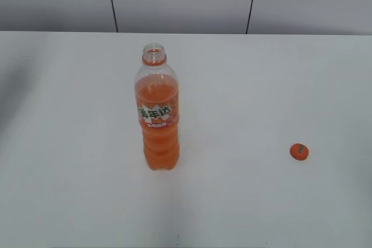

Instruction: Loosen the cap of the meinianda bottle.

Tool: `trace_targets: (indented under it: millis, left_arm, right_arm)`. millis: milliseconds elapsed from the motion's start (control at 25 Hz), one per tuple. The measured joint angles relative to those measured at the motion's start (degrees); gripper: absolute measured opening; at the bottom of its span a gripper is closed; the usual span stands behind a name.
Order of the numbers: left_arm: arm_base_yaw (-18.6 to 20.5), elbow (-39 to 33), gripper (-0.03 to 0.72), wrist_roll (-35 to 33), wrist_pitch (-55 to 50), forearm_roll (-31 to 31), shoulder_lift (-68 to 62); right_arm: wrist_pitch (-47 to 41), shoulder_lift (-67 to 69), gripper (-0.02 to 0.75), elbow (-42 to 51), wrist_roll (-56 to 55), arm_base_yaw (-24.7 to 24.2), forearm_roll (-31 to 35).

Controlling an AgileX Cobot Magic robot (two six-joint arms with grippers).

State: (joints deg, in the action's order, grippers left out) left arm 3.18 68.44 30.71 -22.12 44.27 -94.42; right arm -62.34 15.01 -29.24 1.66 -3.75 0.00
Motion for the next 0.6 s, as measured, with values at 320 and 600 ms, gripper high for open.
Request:
trace_targets:
  millis: [320,600]
  left_arm:
    - [0.2,16.6,0.489,-35.9,-31.5,-39.4,0.5]
    - [0.1,16.9,0.489,-43.3,-39.1,-46.9,8.3]
  right_arm:
    - [0.0,0.0,0.532,0.0,0.0,0.0,0.0]
    - [0.0,0.0,0.532,0.0,0.1,0.0,-0.7]
